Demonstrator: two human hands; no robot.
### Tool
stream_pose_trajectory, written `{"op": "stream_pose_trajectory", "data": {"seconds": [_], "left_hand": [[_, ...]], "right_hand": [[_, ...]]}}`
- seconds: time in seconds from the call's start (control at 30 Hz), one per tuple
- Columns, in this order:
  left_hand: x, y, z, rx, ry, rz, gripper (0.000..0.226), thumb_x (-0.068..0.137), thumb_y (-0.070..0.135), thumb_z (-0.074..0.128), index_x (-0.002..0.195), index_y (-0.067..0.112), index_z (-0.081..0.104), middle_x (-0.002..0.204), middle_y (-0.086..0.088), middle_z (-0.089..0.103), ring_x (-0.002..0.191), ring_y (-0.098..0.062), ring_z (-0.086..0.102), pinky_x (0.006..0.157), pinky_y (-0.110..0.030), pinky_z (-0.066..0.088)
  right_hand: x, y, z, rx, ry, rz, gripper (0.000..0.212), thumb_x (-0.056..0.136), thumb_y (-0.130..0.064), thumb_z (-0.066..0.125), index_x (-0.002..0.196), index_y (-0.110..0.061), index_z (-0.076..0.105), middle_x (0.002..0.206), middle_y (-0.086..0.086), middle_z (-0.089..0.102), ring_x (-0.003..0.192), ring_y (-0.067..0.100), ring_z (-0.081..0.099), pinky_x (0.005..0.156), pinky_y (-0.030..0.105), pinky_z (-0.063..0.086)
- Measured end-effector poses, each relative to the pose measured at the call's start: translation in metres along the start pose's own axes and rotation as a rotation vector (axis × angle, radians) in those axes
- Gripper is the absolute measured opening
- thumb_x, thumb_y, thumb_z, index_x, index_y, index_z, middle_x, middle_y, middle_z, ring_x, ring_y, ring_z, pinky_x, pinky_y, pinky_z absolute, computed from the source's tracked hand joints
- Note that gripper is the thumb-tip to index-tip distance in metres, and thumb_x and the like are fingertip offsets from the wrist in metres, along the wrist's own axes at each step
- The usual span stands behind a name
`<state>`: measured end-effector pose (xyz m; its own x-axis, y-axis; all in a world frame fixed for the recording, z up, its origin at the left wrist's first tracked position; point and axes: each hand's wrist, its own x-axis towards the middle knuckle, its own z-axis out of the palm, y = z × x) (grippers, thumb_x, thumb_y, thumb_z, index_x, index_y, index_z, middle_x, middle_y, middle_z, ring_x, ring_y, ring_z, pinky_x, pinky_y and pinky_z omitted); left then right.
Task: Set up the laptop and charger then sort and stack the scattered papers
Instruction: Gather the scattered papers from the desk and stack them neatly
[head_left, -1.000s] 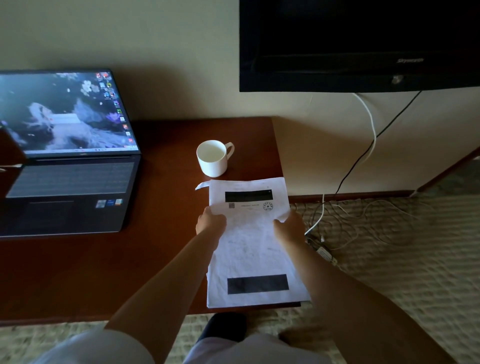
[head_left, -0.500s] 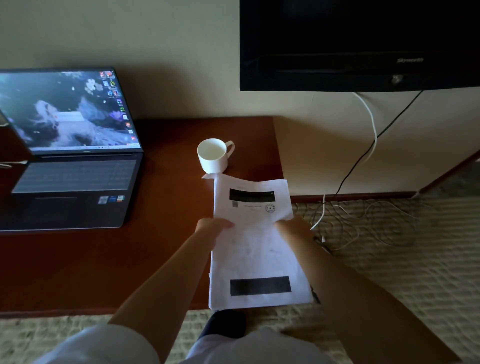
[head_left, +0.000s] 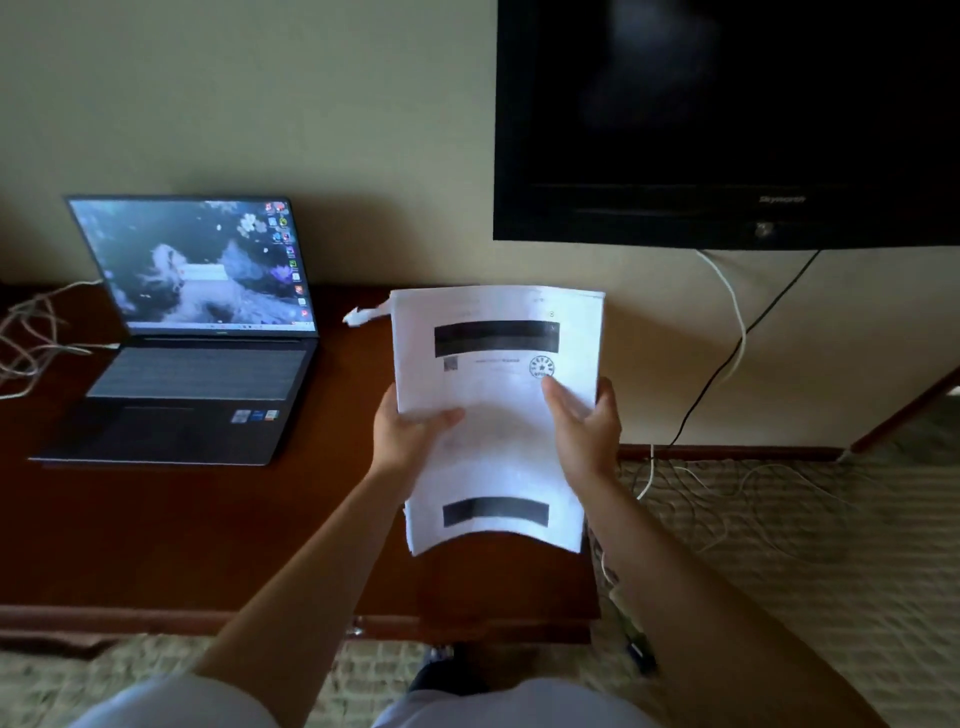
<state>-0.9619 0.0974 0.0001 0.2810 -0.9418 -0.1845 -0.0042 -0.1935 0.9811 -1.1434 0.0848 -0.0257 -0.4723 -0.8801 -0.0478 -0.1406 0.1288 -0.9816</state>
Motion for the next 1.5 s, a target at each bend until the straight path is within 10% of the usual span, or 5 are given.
{"op": "stream_pose_trajectory", "data": {"seconds": [0.37, 0.8, 0.9, 1.1, 1.5], "left_hand": [[-0.009, 0.031, -0.001, -0.074, 0.119, 0.244, 0.052, 0.07, 0.009, 0.083, 0.115, 0.018, 0.057, 0.103, 0.0, 0.066, 0.092, -0.017, 0.067, 0.063, -0.022, 0.058], [-0.001, 0.052, 0.005, -0.131, 0.179, 0.255, 0.06, 0.074, 0.042, 0.076, 0.123, 0.016, 0.051, 0.121, -0.001, 0.06, 0.11, -0.013, 0.058, 0.093, -0.03, 0.048], [0.002, 0.072, 0.012, -0.229, 0.289, 0.262, 0.027, 0.089, 0.04, 0.061, 0.107, 0.021, 0.058, 0.1, 0.003, 0.058, 0.096, -0.011, 0.055, 0.09, -0.03, 0.045], [0.001, 0.078, 0.017, -0.26, 0.325, 0.271, 0.003, 0.092, 0.019, 0.054, 0.091, 0.02, 0.057, 0.085, -0.001, 0.058, 0.084, -0.017, 0.059, 0.073, -0.027, 0.049], [0.002, 0.072, 0.013, -0.176, 0.266, 0.3, 0.028, 0.088, 0.031, 0.065, 0.111, 0.021, 0.053, 0.106, -0.001, 0.059, 0.101, -0.014, 0.059, 0.089, -0.028, 0.051]], "right_hand": [[-0.004, -0.041, 0.001, 0.154, -0.021, -0.202, 0.013, 0.095, -0.031, 0.055, 0.101, -0.022, 0.048, 0.091, -0.022, 0.054, 0.087, 0.001, 0.053, 0.075, 0.013, 0.037], [0.002, -0.083, 0.012, 0.203, 0.149, -0.197, 0.06, 0.074, -0.064, 0.051, 0.116, -0.021, 0.052, 0.11, -0.014, 0.058, 0.101, 0.005, 0.053, 0.082, 0.02, 0.039], [0.001, -0.089, 0.019, 0.156, 0.242, -0.14, 0.065, 0.066, -0.074, 0.045, 0.106, -0.024, 0.053, 0.102, -0.016, 0.059, 0.094, 0.009, 0.056, 0.079, 0.029, 0.044], [0.006, -0.092, 0.02, 0.157, 0.322, -0.128, 0.027, 0.087, -0.038, 0.06, 0.105, -0.018, 0.054, 0.096, -0.013, 0.058, 0.092, 0.016, 0.058, 0.074, 0.027, 0.041], [0.003, -0.059, 0.005, 0.225, 0.029, -0.186, 0.055, 0.078, -0.037, 0.074, 0.125, -0.024, 0.048, 0.118, -0.013, 0.059, 0.108, 0.005, 0.057, 0.089, 0.022, 0.045]]}}
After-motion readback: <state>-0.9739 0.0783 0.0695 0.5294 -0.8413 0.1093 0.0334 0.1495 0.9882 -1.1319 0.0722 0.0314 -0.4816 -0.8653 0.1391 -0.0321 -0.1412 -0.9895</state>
